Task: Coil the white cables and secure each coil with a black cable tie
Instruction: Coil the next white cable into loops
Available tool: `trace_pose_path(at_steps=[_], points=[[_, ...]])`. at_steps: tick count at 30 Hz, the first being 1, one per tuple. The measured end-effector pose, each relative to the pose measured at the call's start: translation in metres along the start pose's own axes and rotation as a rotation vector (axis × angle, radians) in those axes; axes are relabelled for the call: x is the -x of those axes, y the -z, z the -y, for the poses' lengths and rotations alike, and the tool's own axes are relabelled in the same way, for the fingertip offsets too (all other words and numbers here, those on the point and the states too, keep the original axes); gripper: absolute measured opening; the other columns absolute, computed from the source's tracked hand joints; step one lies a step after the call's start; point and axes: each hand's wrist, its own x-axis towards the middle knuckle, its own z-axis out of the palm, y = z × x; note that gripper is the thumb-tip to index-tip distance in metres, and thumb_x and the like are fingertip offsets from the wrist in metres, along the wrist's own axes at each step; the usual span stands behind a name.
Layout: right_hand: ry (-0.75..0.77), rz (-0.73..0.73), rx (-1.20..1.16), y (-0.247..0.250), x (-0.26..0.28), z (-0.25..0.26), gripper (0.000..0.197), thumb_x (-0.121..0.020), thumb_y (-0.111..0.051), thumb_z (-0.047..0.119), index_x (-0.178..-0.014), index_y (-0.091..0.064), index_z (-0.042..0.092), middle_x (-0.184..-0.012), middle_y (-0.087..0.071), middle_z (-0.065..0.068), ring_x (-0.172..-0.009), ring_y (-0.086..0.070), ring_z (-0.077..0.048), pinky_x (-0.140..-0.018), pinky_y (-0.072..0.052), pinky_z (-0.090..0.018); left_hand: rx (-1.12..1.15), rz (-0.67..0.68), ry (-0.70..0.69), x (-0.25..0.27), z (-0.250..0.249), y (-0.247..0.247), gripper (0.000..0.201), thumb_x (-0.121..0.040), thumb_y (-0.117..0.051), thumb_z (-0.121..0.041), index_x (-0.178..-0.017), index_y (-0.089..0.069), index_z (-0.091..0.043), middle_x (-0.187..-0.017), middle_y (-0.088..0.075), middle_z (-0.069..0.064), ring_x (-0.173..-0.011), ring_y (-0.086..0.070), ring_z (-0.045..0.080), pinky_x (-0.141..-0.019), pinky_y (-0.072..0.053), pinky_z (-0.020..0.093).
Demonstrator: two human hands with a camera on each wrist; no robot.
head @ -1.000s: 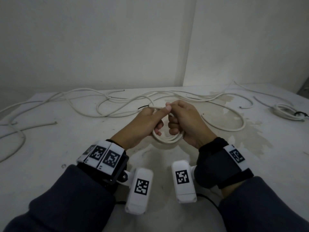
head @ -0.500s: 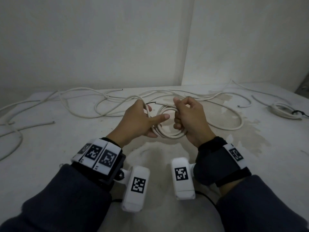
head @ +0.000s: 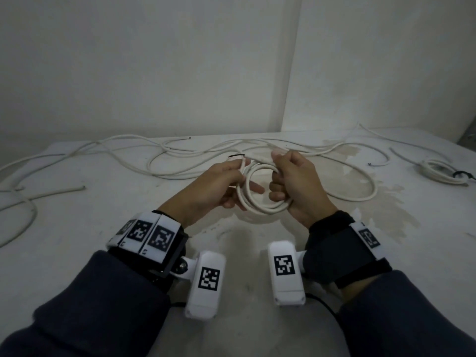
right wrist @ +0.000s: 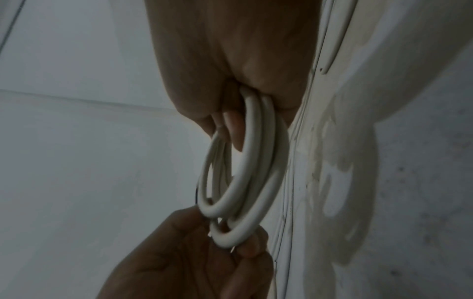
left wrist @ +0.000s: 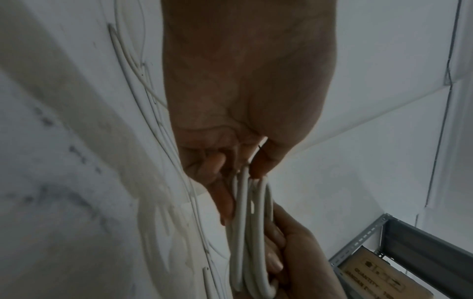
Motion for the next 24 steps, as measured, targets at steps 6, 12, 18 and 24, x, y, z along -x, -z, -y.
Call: trace_pose_path(at_steps=[6, 12, 18, 24], points=[[0.058, 0.106, 0.093, -0.006, 0.005, 0.002, 0.039, -0.1, -0.05, 0.021, -0.067, -0.03, 0.017, -0.043, -0.026, 0.008, -0.036, -0.022, -0.007, -0.035, -0.023, -0.017, -0.26, -0.054, -0.115, 0.005, -0.004, -0.003, 0.031, -0.098, -0.045, -0.039, -0.087, -0.063, -0.016, -0.065, -0.064, 0.004, -0.05, -0.055, 0.011, -0.051, -0.044, 0.02], [0.065, 0.177, 0.143, -0.009, 0.007, 0.001, 0.029, -0.101, -0.048, 0.024, -0.075, -0.036, 0.018, -0.043, -0.026, 0.008, -0.037, -0.022, -0.007, -0.036, -0.024, -0.017, -0.125, -0.043, -0.154, 0.003, -0.002, -0.007, 0.037, -0.102, -0.042, -0.024, -0.068, -0.054, -0.015, -0.059, -0.049, 0.001, -0.058, -0.061, 0.014, -0.061, -0.053, 0.028], [0.03, 0.453, 0.234, -0.005, 0.011, 0.006, 0.053, -0.084, -0.051, 0.007, -0.126, -0.048, 0.039, -0.061, -0.046, -0.004, -0.051, -0.041, -0.016, -0.053, -0.046, -0.031, -0.038, -0.167, -0.117, -0.001, 0.001, -0.003, 0.03, -0.099, -0.047, -0.018, -0.07, -0.048, -0.009, -0.052, -0.033, -0.003, -0.044, -0.029, 0.01, -0.042, -0.031, 0.021], [0.106, 0.468, 0.492, -0.008, 0.013, 0.002, 0.068, -0.082, -0.062, -0.011, -0.132, -0.047, 0.033, -0.069, -0.06, -0.004, -0.062, -0.058, -0.021, -0.068, -0.055, -0.04, -0.42, -0.296, -0.234, -0.001, -0.001, -0.003, 0.037, -0.087, -0.056, -0.018, -0.053, -0.045, -0.011, -0.036, -0.03, -0.009, -0.038, -0.029, 0.008, -0.044, -0.026, 0.025]])
